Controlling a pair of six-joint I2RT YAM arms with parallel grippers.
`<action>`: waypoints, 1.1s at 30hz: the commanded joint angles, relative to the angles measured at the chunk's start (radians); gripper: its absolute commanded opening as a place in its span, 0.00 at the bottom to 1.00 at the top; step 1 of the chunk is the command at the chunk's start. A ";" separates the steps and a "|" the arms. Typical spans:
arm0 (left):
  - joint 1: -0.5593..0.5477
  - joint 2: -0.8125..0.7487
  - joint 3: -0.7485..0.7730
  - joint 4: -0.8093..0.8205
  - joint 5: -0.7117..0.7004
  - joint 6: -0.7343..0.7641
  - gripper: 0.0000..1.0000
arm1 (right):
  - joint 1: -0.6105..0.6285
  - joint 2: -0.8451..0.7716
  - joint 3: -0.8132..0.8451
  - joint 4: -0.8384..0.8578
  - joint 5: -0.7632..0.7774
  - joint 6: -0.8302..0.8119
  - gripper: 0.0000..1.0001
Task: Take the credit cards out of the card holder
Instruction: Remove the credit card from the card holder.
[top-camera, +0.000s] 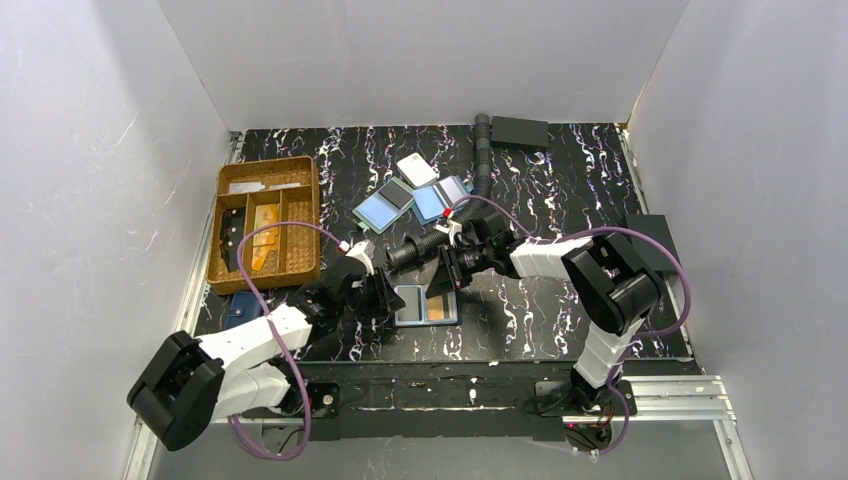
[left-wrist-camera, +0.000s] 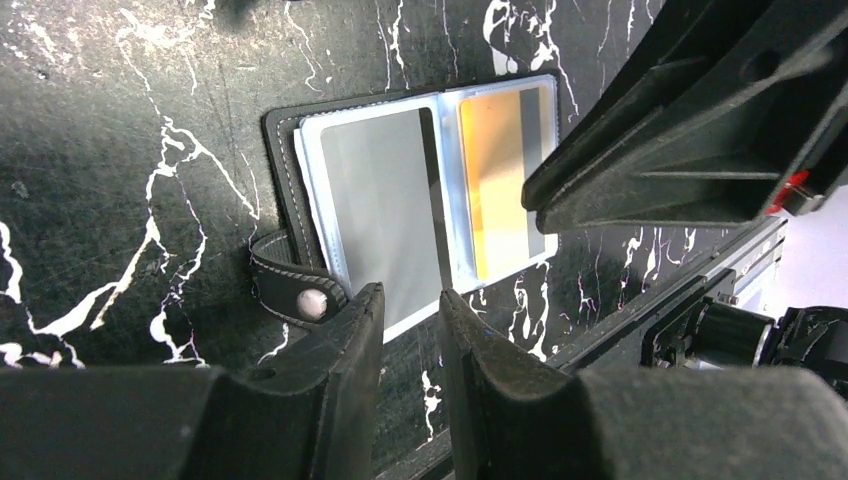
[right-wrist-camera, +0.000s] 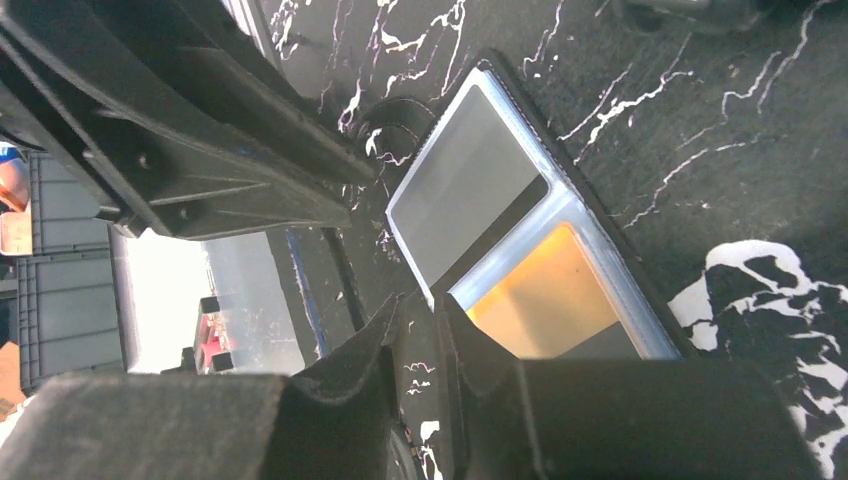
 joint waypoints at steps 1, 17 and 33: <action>0.020 0.046 -0.011 0.034 0.010 0.000 0.26 | 0.013 0.012 -0.021 0.161 -0.052 0.121 0.25; 0.047 0.148 -0.014 0.096 0.057 -0.008 0.28 | 0.025 0.071 0.004 0.092 -0.027 0.087 0.26; 0.049 0.138 -0.022 0.126 0.089 -0.006 0.26 | 0.035 0.113 0.055 -0.055 0.040 -0.014 0.25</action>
